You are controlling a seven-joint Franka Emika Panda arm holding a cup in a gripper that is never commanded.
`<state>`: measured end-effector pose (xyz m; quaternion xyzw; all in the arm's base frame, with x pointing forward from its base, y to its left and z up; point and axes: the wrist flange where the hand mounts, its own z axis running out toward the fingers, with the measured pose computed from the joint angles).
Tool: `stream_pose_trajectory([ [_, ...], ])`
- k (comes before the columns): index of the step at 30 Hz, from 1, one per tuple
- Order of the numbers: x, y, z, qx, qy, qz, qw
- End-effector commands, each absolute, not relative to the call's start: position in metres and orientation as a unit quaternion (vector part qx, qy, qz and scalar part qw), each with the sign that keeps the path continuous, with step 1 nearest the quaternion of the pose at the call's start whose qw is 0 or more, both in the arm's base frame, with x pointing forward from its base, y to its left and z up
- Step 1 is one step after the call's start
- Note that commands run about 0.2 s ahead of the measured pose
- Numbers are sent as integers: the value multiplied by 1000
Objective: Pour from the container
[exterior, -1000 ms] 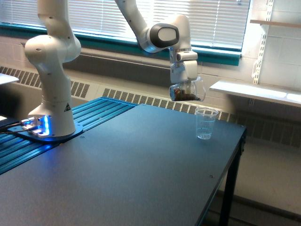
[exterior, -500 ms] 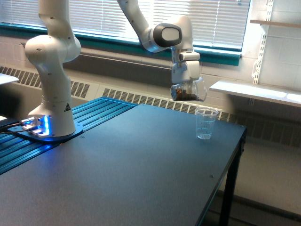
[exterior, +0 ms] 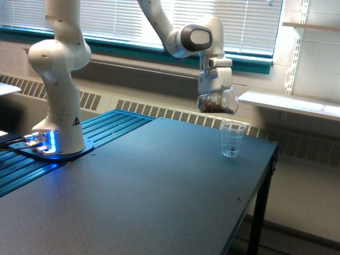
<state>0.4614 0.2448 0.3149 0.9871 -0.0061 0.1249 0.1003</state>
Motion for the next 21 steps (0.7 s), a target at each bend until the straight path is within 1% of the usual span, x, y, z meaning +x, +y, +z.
stream_pose_trajectory([
  [1,462,254,316,986,5,125,110],
  [21,464,261,314,985,15,119,127],
])
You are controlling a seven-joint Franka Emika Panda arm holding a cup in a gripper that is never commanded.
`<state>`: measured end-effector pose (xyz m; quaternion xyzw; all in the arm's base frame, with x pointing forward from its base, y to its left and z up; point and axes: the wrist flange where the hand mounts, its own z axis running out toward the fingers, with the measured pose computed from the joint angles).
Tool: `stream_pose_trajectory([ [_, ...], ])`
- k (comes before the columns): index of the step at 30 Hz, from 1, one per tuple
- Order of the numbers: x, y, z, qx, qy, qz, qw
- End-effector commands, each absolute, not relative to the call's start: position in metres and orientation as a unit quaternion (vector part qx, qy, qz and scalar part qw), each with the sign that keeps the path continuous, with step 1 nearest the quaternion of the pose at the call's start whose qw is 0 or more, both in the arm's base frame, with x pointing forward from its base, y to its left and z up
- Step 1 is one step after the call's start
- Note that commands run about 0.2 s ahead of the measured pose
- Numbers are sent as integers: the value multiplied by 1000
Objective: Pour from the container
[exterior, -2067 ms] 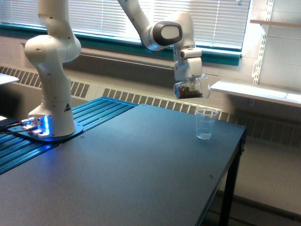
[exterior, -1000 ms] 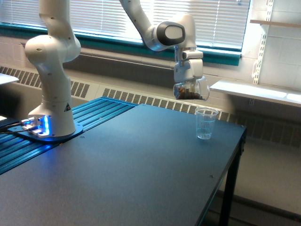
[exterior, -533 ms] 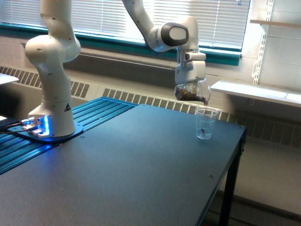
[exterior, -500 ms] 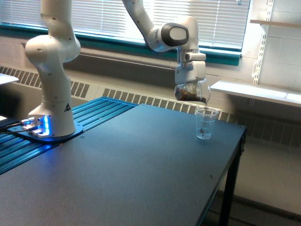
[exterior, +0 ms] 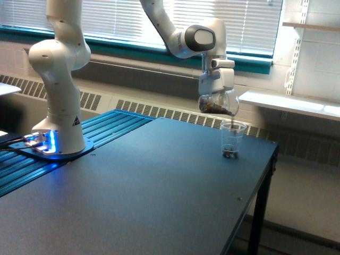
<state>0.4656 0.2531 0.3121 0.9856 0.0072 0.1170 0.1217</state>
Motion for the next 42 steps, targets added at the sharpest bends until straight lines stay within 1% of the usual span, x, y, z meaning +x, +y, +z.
stream_pose_trajectory([
  [1,464,261,313,985,15,118,127],
  [42,465,272,301,983,33,96,151],
])
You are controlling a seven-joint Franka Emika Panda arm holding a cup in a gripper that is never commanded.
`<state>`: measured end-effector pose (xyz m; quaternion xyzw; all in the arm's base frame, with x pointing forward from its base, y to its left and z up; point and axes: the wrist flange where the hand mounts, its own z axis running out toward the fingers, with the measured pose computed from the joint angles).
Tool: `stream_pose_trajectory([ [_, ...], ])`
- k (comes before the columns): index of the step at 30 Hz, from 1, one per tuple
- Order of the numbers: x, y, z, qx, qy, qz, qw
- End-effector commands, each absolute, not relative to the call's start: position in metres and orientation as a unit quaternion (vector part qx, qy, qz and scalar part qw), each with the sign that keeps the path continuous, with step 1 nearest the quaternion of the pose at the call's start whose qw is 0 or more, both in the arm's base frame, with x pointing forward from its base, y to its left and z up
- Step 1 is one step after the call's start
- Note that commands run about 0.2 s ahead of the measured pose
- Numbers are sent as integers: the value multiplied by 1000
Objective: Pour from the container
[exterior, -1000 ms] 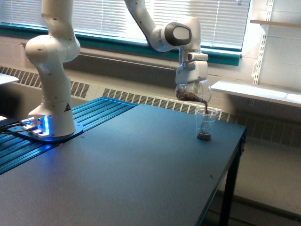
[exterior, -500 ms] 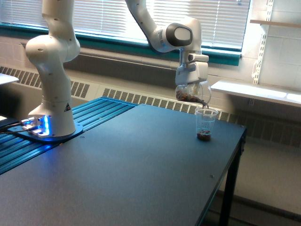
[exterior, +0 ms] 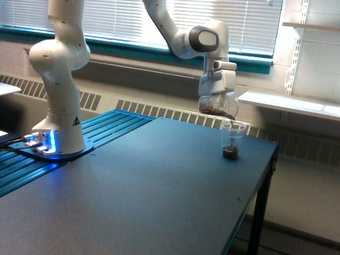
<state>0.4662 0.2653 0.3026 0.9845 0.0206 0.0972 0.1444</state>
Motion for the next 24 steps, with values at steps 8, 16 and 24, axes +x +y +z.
stream_pose_trajectory([
  [8,465,275,299,983,35,93,152],
  [16,468,278,299,983,35,92,154],
  [24,469,282,297,983,39,86,159],
])
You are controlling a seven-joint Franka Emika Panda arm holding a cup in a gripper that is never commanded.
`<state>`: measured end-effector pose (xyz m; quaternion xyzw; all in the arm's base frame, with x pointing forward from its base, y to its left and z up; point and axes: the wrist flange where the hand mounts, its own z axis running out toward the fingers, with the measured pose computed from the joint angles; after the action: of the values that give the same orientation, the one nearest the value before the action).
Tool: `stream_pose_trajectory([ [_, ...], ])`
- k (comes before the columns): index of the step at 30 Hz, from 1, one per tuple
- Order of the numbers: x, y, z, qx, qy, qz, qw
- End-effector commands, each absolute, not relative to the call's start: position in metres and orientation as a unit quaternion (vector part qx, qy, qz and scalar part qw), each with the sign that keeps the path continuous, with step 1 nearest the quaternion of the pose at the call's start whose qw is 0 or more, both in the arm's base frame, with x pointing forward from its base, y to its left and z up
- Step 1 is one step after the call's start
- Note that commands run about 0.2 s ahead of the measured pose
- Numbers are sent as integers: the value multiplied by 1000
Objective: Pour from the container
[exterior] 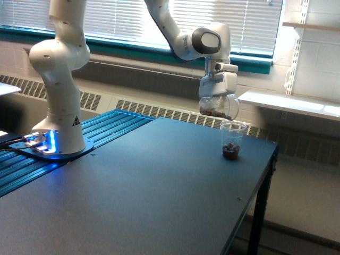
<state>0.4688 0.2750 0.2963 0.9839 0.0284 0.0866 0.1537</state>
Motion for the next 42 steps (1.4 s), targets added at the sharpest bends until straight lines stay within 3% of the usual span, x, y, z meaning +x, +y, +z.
stream_pose_trajectory([
  [1,469,282,297,983,39,86,160],
  [42,480,284,308,976,48,77,197],
])
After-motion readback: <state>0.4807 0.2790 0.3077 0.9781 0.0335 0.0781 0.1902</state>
